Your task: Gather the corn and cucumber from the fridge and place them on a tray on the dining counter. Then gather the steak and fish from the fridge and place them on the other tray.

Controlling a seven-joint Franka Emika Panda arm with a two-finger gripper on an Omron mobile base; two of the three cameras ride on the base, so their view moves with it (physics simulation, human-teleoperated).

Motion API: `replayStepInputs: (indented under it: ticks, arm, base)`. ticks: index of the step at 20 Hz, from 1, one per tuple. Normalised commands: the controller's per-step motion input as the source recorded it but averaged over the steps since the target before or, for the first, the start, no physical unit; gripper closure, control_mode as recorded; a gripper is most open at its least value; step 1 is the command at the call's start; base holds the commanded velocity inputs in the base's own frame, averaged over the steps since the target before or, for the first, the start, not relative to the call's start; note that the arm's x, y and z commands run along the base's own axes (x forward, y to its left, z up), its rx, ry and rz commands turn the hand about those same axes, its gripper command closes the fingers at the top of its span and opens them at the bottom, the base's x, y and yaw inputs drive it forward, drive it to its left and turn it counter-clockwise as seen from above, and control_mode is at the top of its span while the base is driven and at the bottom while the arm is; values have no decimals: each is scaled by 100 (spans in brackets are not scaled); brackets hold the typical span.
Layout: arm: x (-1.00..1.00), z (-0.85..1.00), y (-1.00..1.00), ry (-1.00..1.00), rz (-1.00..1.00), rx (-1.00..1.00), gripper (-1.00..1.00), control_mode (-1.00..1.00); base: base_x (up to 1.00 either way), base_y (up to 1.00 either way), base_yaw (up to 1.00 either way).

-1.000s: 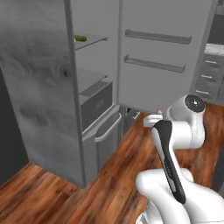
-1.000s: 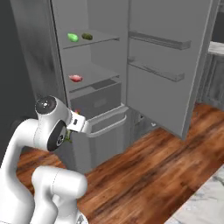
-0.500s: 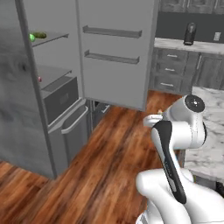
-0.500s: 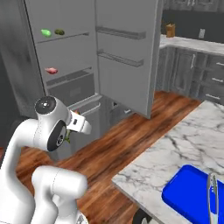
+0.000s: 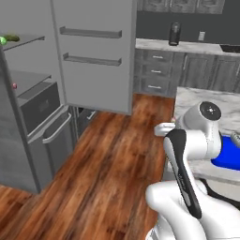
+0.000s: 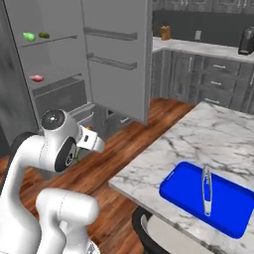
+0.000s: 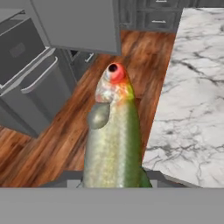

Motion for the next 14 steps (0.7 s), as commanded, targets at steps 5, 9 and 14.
replayStepInputs:
  ticks: [5, 9, 14]
  arm:
    - [0, 0, 0, 0, 0, 0, 100, 100]
    - [0, 0, 0, 0, 0, 0, 100, 100]
    - [0, 0, 0, 0, 0, 0, 100, 100]
  base:
    - [-82, -21, -32]
    - [-67, 55, -24]
    - [-64, 30, -21]
